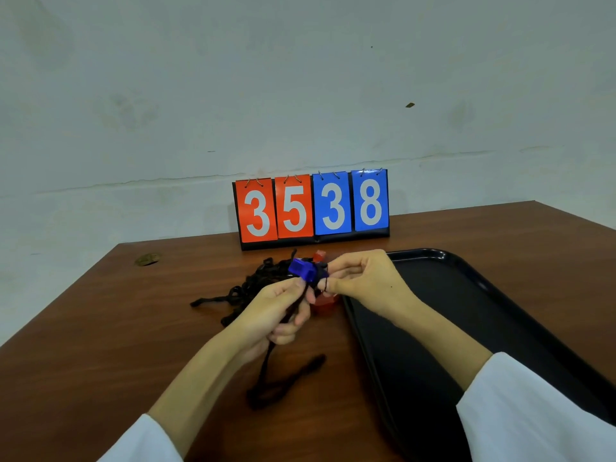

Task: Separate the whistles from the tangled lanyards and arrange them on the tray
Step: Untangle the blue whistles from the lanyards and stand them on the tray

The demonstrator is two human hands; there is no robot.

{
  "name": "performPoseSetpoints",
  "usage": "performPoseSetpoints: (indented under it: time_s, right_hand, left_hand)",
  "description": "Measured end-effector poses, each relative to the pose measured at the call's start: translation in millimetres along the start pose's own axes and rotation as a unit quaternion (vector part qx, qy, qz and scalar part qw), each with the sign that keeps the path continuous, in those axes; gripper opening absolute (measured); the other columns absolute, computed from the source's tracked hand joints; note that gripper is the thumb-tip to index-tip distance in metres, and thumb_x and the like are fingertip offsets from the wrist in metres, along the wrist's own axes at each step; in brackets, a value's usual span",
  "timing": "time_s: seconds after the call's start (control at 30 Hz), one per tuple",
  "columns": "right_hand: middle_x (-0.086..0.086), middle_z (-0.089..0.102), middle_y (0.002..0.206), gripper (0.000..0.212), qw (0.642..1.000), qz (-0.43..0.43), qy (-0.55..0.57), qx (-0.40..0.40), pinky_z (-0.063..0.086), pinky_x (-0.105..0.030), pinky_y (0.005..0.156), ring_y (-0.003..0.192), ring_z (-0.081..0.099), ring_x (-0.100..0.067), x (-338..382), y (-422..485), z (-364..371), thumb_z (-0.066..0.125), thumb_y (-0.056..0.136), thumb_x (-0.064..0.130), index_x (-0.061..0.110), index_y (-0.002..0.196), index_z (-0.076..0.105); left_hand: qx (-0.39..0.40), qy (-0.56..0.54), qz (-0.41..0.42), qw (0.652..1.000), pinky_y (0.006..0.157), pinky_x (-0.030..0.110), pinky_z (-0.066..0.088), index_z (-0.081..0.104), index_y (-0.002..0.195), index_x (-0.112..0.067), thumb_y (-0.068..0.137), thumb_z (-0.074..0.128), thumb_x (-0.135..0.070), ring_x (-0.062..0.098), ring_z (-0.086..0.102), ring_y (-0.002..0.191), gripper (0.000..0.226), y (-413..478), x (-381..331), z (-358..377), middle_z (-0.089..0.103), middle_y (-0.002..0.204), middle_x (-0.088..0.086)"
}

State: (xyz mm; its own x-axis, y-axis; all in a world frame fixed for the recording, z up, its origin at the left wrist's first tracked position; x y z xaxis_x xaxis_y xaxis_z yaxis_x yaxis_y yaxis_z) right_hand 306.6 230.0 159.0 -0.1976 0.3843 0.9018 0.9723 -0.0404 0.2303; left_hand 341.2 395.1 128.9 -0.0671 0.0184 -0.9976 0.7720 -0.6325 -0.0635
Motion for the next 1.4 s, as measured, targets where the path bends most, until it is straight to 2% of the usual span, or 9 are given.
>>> performPoseSetpoints:
  time_s: [0.13,0.3,0.47,0.7,0.9,1.03,1.17,1.27,1.4]
  right_hand:
    - [0.009,0.066,0.078,0.017,0.989,-0.014,-0.102,-0.106,0.05,-0.011,0.064,0.072,0.063,-0.001,-5.8,0.8,-4.5,0.074,0.075,0.014,0.018,0.091,0.069]
    - [0.005,0.07,0.089,0.021,0.961,-0.042,-0.229,-0.146,0.044,-0.006,0.068,0.072,0.059,0.002,-11.6,1.6,-7.5,0.072,0.079,0.021,0.017,0.1,0.069]
    - [0.002,0.069,0.1,0.027,0.94,-0.047,-0.324,-0.099,0.049,-0.019,0.083,0.088,0.062,-0.005,-12.7,0.7,-2.9,0.067,0.083,0.024,0.017,0.108,0.066]
    - [0.001,0.07,0.1,0.027,0.924,-0.106,-0.365,0.029,0.05,-0.021,0.086,0.088,0.063,-0.006,-13.2,-0.7,5.4,0.069,0.081,0.024,0.018,0.107,0.068]
    - [0.0,0.071,0.095,0.027,0.944,-0.099,-0.302,0.093,0.046,-0.004,0.07,0.081,0.064,-0.004,-10.6,-2.4,10.4,0.072,0.078,0.019,0.013,0.104,0.069]
    - [0.004,0.069,0.085,0.025,0.97,-0.065,-0.211,0.103,0.05,-0.008,0.069,0.073,0.063,-0.001,-7.9,-3.8,10.4,0.075,0.075,0.016,0.012,0.099,0.07]
    - [0.009,0.067,0.075,0.017,0.989,-0.032,-0.101,0.103,0.051,-0.01,0.066,0.066,0.064,0.003,-2.6,-4.0,9.8,0.076,0.073,0.01,0.015,0.088,0.071]
    - [-0.001,0.071,0.075,0.015,0.994,-0.032,-0.024,0.1,0.054,-0.015,0.07,0.068,0.069,-0.005,-1.7,-3.3,9.2,0.073,0.074,0.005,0.012,0.087,0.07]
    - [-0.009,0.072,0.079,0.021,0.998,-0.02,0.042,0.039,0.056,-0.02,0.072,0.07,0.07,-0.013,-4.4,-0.6,5.8,0.072,0.075,0.003,0.003,0.095,0.068]
  left_hand:
    - [-0.011,0.059,0.015,0.998,0.034,0.017,0.018,0.058,0.099,-0.003,0.099,0.038,-0.033,0.007,0.023,0.034,0.036,2.2,2.3,4.3,0.048,0.056,0.003]
    - [-0.046,0.154,0.062,0.985,0.034,0.018,0.023,0.062,0.094,-0.005,0.099,0.039,-0.033,0.008,0.027,0.034,0.037,3.2,2.6,8.9,0.048,0.052,0.002]
    - [-0.104,0.313,0.148,0.932,0.053,0.01,0.039,0.065,0.081,-0.017,0.096,0.046,-0.027,0.001,0.044,0.042,0.026,2.8,1.2,14.8,0.052,0.047,-0.007]
    - [-0.167,0.314,0.164,0.92,0.062,0.015,0.046,0.066,0.072,-0.018,0.082,0.069,-0.025,0.004,0.057,0.064,0.013,1.8,-2.9,0.1,0.063,0.067,-0.004]
    - [-0.202,0.327,0.151,0.911,0.065,0.023,0.05,0.069,0.074,-0.018,0.077,0.074,-0.026,0.016,0.063,0.069,0.011,3.0,-5.6,-10.1,0.068,0.073,0.005]
    - [-0.168,0.197,0.105,0.96,0.04,0.017,0.033,0.071,0.079,-0.013,0.077,0.073,-0.023,0.01,0.044,0.042,0.01,1.7,-6.3,-17.2,0.059,0.057,0.003]
    - [-0.119,0.032,0.051,0.991,0.038,0.018,0.02,0.068,0.074,-0.008,0.07,0.069,-0.033,0.01,0.026,0.039,0.025,2.0,-2.1,-20.2,0.042,0.049,0.002]
    - [-0.093,0.008,0.039,0.995,0.036,0.017,0.022,0.061,0.068,-0.01,0.083,0.058,-0.031,0.007,0.028,0.036,0.026,2.7,-1.0,-13.4,0.042,0.047,-0.001]
    - [-0.078,-0.022,0.033,0.996,0.036,0.018,0.021,0.061,0.081,-0.006,0.097,0.043,-0.021,0.006,0.028,0.036,0.029,3.3,3.0,-7.5,0.049,0.056,0.003]
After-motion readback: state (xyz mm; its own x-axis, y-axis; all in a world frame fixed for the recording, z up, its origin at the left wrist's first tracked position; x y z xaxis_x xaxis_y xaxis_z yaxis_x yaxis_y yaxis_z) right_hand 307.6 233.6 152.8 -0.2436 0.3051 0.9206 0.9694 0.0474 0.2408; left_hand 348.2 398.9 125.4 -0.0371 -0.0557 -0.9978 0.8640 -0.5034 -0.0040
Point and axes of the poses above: each hand's wrist, its own y-axis towards the middle knuckle, its own z-axis out of the palm, x = y × z, the point moved 2 cm from there along y, towards the middle knuckle
